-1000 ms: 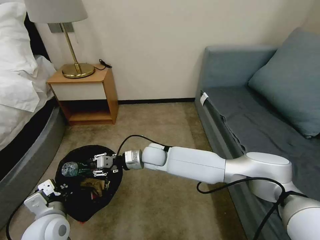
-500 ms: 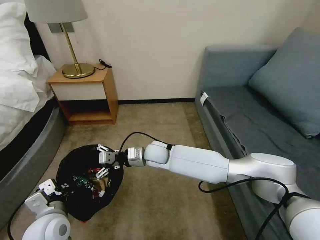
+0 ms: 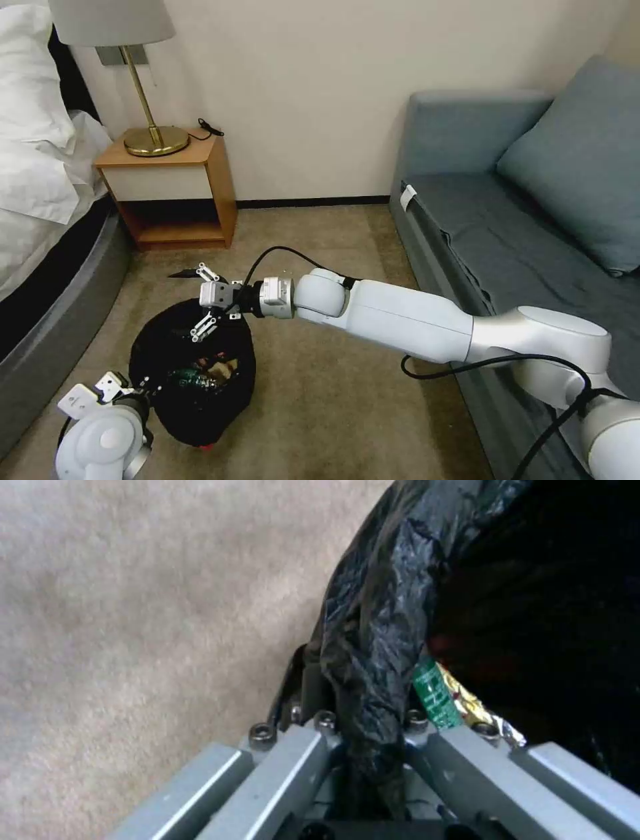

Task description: Pick up the trash bin, then pick up the garbage on the floor and place it into the trash bin.

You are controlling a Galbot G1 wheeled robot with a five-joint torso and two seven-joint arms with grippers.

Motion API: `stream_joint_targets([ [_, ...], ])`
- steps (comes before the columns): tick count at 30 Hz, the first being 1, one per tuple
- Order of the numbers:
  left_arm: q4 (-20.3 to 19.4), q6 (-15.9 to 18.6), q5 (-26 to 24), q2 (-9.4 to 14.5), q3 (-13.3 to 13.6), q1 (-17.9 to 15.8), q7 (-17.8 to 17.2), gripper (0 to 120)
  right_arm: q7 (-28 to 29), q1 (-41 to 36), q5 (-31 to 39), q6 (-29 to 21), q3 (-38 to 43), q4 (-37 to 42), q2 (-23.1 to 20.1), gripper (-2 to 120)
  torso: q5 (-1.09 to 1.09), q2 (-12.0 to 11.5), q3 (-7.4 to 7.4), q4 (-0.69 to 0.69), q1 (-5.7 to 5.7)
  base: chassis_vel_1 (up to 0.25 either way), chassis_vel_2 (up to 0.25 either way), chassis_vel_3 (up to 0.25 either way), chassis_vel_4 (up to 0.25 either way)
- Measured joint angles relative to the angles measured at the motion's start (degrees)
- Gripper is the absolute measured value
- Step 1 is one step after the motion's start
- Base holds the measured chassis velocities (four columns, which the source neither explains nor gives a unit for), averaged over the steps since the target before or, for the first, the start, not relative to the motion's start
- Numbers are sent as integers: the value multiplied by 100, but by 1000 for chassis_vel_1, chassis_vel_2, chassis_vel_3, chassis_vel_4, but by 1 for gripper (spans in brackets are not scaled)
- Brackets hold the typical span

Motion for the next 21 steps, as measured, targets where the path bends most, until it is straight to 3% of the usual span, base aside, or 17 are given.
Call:
stream_joint_targets([
  [6, 398, 56, -295, 50, 23, -150, -214, 1, 0, -116, -53, 13, 127, 10, -64, 100, 0, 0, 0, 1, 0, 0, 0, 0, 0],
  [13, 499, 46, -108, 59, 15, -148, -41, 3, 0, -155, -63, 27, 166, -21, -78, 100, 3, 0, 0, 1, 0, 0, 0, 0, 0],
  [19, 465, 2, 374, 49, 26, -46, 224, 27, 0, -174, -68, 33, 186, -42, -86, 100, -3, 0, 0, 1, 0, 0, 0, 0, 0],
  [21, 441, -33, 542, 44, 33, -16, 339, 30, 0, -177, -69, 33, 193, -42, -95, 100, -4, 0, 0, 1, 0, 0, 0, 0, 0],
])
